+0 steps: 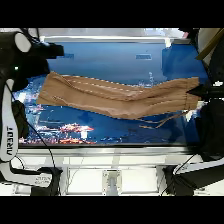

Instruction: Fold the clothes and pants, and hang the long-sleeved shirts on hangers.

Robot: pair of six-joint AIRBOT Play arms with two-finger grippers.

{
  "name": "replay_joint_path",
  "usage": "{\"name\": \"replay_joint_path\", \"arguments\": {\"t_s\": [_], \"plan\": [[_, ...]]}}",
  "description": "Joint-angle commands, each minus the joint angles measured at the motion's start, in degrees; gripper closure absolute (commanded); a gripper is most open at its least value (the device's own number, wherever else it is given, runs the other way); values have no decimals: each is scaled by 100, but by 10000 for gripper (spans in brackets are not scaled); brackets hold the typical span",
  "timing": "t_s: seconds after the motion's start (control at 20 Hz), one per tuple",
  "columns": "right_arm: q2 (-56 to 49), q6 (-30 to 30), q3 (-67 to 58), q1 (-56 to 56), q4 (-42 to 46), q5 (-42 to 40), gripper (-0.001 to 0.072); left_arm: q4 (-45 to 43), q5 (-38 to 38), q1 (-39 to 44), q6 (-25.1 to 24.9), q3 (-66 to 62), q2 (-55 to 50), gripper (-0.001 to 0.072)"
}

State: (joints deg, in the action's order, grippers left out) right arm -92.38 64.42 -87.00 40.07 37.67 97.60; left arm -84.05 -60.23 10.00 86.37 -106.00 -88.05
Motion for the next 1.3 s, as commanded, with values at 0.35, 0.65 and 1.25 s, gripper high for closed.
{"name": "replay_joint_path", "arguments": {"t_s": [0.35, 0.65, 1.25], "plan": [[734, 1563, -4, -2124, 343, -721, 686, 3001, 483, 2756, -1163, 0, -2393, 697], [732, 2072, -4, -3261, 354, -1740, 686, 3654, 566, 3064, -1165, 0, -3156, 696], [42, 3941, -4, -5239, 1464, -3571, 686, 2835, -2159, -26, -1189, 0, -1019, 697]]}}
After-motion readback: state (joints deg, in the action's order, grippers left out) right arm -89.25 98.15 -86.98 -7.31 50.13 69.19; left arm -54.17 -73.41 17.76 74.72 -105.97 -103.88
